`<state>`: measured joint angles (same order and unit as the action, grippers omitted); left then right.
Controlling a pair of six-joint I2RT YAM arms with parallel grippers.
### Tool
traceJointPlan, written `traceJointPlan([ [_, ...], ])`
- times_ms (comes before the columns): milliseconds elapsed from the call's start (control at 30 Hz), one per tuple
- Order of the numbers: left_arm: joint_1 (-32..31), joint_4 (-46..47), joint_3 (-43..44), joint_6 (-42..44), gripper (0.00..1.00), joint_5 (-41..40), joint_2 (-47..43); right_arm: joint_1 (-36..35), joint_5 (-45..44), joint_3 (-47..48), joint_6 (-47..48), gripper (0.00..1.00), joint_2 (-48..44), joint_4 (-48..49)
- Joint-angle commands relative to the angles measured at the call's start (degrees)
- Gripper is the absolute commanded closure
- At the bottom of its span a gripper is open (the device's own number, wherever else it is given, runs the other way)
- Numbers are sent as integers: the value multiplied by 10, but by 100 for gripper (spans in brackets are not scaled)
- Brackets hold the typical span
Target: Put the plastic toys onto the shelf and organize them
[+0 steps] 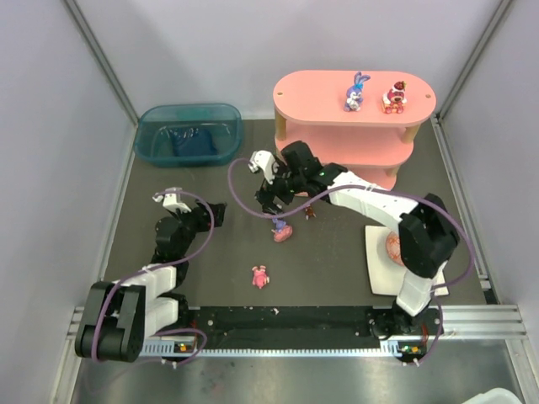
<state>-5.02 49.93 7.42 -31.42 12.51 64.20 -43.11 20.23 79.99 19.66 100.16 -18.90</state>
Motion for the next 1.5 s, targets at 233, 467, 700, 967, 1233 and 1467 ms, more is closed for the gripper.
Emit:
traceJointPlan([
  [233,0,31,15,-9,6,-21,-6,-13,-4,62,124,3,81,-56],
  [467,0,26,13,-7,6,-28,-12,-17,-21,104,140,1,131,-73],
  [700,0,24,11,-9,5,-38,-14,-21,-35,132,150,1,174,-89],
  [967,0,21,9,-7,5,-46,-21,-23,-62,155,158,1,211,-92],
  [1233,0,22,11,-7,5,-46,-17,-23,-72,164,161,1,232,-96],
  [1467,0,21,11,-7,5,-48,-17,-23,-73,164,161,2,241,-96],
])
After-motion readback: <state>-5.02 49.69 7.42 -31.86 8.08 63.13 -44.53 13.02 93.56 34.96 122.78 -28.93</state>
